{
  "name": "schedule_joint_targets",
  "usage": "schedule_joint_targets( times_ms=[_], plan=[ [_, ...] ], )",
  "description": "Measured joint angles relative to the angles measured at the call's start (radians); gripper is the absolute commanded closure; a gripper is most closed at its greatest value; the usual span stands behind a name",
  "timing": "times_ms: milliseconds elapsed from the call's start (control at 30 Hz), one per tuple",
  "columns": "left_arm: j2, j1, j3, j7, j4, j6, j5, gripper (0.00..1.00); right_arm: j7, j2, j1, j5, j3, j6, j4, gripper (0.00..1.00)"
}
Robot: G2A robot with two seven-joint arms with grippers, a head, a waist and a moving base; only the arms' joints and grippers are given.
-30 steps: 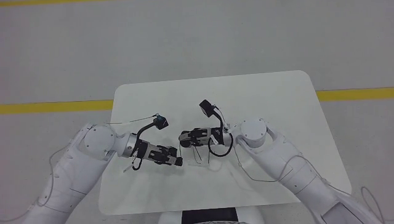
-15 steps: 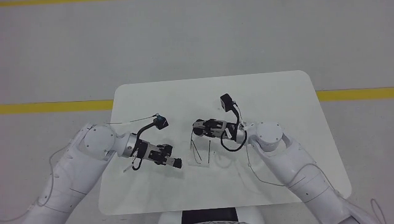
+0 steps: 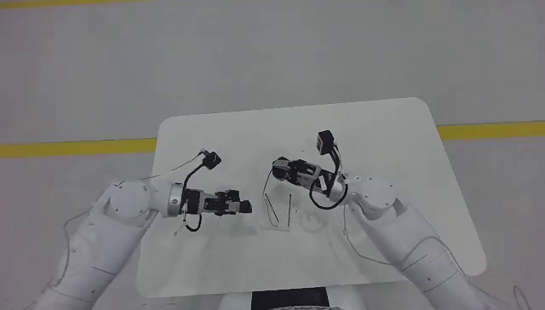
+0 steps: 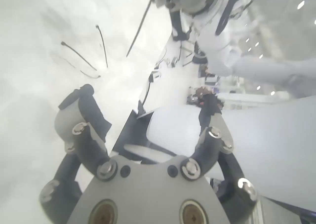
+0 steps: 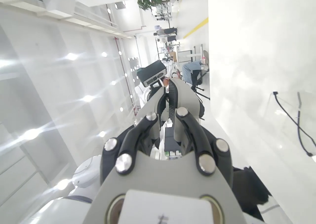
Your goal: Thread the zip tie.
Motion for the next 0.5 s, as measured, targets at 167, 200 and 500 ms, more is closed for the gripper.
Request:
schedule_joint_targets(
  times_ms=[167, 200, 500],
  plan=[
    [0.000, 0.097, -0.071, 0.114, -0.006, 0.000, -0.073, 0.00, -0.088, -0.001, -0.061, 0.026, 0.025, -0.069, -0.027, 1.00],
    [-0.002, 0.112, -0.077, 0.132, -0.008, 0.000, -0.081, 0.00, -0.102, -0.002, -0.068, 0.029, 0.025, -0.080, -0.031, 1.00],
    [-0.032, 0.178, -0.065, 0.312, -0.002, 0.000, -0.091, 0.00, -0.197, -0.016, -0.093, 0.023, -0.014, -0.139, -0.051, 1.00]
  ],
)
